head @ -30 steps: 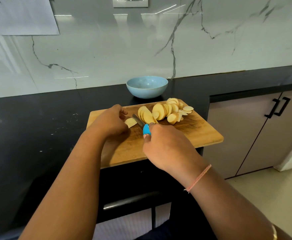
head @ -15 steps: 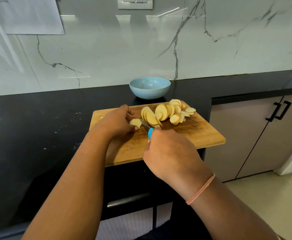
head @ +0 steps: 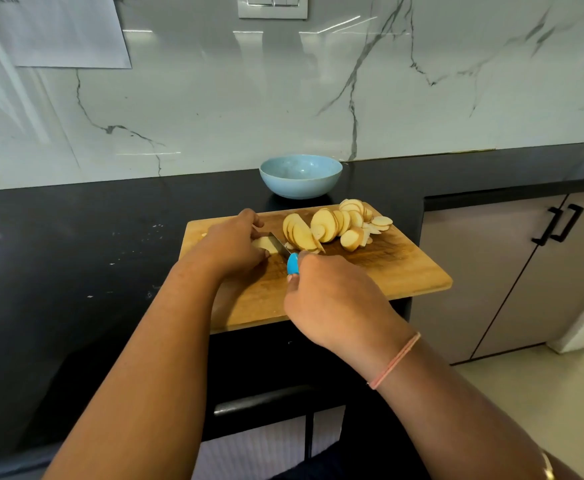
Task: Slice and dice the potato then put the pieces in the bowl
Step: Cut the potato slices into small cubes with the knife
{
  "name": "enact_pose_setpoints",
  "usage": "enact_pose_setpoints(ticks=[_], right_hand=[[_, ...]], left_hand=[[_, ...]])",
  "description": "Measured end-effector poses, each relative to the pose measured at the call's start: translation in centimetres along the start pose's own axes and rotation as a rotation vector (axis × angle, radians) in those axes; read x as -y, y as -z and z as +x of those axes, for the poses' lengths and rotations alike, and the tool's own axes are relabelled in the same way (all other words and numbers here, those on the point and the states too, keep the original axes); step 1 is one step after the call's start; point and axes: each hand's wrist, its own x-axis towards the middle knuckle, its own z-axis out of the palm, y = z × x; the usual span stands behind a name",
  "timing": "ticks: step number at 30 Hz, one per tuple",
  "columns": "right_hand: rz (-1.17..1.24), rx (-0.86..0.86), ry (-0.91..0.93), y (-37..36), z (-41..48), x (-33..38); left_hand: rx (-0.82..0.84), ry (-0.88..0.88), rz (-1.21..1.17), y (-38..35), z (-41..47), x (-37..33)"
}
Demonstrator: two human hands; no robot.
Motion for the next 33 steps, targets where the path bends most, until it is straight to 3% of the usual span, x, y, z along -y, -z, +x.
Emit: enact_pose_setpoints(ticks=[13,25,33], right_hand=[[0.055,0.018,-0.036,1.0,0.0,-0.7],[-0.045,-0.002,0.006,0.0,3.2,0.1],[-0.056,0.059,-0.001,1.0,0.7,-0.4]], left_hand=[[-0.081,0.012,-0.024,-0.3,0.0,-0.8],[-0.084,0.081,-0.129,-0.4,0.1,-0.5],[-0.108,0.11,-0.159,-0.5,0.6,0.0]])
